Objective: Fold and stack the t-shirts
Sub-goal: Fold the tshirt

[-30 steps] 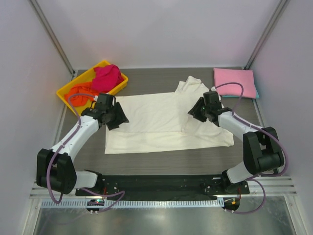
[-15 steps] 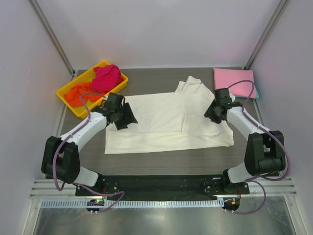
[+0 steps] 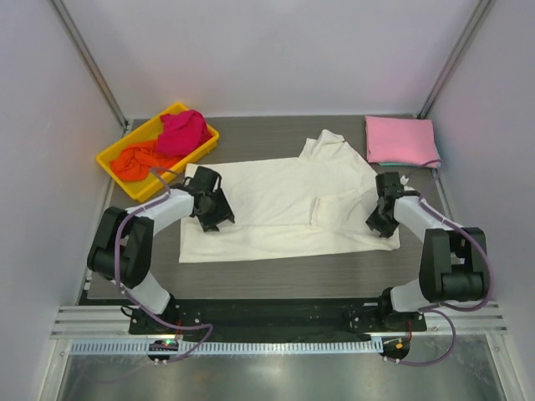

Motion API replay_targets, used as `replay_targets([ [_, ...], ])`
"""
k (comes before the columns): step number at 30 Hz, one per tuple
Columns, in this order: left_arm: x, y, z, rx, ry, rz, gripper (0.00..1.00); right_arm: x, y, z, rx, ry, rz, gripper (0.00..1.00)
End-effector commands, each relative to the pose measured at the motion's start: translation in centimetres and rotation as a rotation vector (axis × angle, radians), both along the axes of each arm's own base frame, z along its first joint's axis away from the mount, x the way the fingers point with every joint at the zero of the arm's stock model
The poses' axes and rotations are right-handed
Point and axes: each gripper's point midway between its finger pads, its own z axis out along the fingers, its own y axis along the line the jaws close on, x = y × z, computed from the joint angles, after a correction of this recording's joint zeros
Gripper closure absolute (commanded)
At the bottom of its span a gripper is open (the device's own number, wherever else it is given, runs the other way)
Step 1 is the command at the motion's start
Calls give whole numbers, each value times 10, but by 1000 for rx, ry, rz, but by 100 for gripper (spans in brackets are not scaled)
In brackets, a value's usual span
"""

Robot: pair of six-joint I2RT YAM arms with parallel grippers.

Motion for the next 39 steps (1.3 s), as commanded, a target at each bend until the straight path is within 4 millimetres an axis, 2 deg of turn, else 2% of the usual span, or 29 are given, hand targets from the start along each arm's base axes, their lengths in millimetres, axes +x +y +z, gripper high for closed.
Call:
replay_targets([
  [1,-9,12,-12,48,5,33,41,-30,-22,-1,-64,-11,-145,60],
  [4,-13,14,-13,45,1,35,41,-43,-27,7,-68,-98,-241,61],
  [6,-14,14,-12,44,-3,40,41,-48,-35,20,-99,-166,-286,62],
  [11,-20,21,-10,58,-18,63,41,-54,-33,31,-87,-185,-297,62],
  [14,-10,15,11,31,-70,44,41,-45,-28,38,-58,-204,-275,62],
  [15,2,11,26,20,-107,36,41,-36,-27,47,-52,-230,-267,62],
  [17,14,6,43,21,-149,3,40,-25,-24,53,-37,-233,-240,62],
  [18,25,-3,58,-12,-177,-18,40,-13,-19,61,-13,-255,-211,63],
  [19,28,-7,62,-30,-181,-32,39,-1,-9,64,39,-273,-166,64],
  [20,30,-12,58,-42,-168,-48,40,3,-4,54,63,-227,-157,65],
  [21,34,-24,63,-96,-184,-79,40,13,2,57,88,-228,-149,67],
  [22,38,-28,56,-109,-172,-88,39,20,10,54,127,-225,-132,69],
  [23,41,-31,54,-114,-167,-91,39,23,11,41,130,-180,-135,69],
  [25,46,-34,50,-111,-156,-92,40,30,12,36,128,-172,-140,70],
  [26,46,-32,41,-97,-134,-88,40,31,10,33,117,-166,-147,70],
  [29,42,-25,25,-53,-93,-70,40,21,5,15,92,-125,-174,69],
  [31,34,-22,12,-33,-57,-60,40,0,2,-4,76,-72,-197,70],
  [33,18,-16,1,-8,-25,-59,40,-23,-4,-18,44,-13,-213,70],
  [36,-4,-5,-13,37,1,-37,39,-53,-14,-16,-9,10,-245,69],
  [38,-12,-3,-13,37,0,-23,40,-63,-14,-9,-2,-21,-283,68],
  [39,-23,0,-19,39,22,-19,40,-77,-14,-15,-3,-4,-307,68],
])
